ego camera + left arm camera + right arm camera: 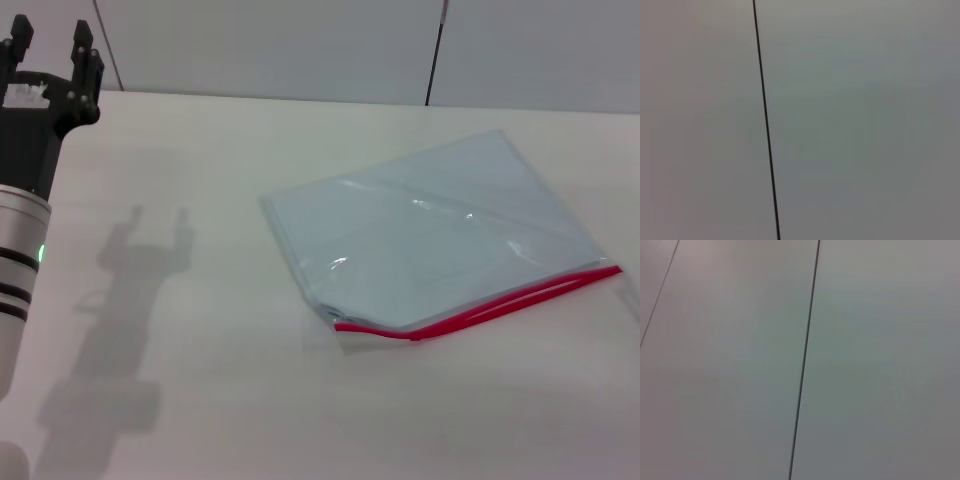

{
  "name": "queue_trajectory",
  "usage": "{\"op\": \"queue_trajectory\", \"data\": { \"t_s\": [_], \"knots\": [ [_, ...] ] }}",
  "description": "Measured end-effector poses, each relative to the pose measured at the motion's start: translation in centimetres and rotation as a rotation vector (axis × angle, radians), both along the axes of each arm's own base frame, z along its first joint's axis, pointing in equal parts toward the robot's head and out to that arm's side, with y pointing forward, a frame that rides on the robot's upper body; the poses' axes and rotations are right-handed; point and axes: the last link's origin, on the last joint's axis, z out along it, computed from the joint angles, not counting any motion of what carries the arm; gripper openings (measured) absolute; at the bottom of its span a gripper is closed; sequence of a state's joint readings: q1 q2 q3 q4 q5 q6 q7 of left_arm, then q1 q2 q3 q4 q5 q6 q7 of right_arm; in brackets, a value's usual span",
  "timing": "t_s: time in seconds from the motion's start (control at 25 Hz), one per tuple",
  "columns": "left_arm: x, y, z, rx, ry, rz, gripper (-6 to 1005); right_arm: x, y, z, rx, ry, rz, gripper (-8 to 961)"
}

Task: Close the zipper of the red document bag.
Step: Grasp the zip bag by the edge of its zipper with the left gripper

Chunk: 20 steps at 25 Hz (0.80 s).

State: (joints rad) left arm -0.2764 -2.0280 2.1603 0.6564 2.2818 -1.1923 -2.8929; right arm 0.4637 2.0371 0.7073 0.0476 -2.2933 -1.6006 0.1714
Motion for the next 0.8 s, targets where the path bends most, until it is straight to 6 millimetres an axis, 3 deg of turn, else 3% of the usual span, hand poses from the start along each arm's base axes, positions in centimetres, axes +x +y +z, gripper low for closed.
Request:
{"op": "queue_trajectory", "data": {
  "t_s": [0.8],
  "knots": [
    [-0.45,-0.08,-0.05,-0.002,-0.013,-0.003,577,-0.02,-0.11,-0.09,-0.001,-0.003,0.002,767]
  ]
}}
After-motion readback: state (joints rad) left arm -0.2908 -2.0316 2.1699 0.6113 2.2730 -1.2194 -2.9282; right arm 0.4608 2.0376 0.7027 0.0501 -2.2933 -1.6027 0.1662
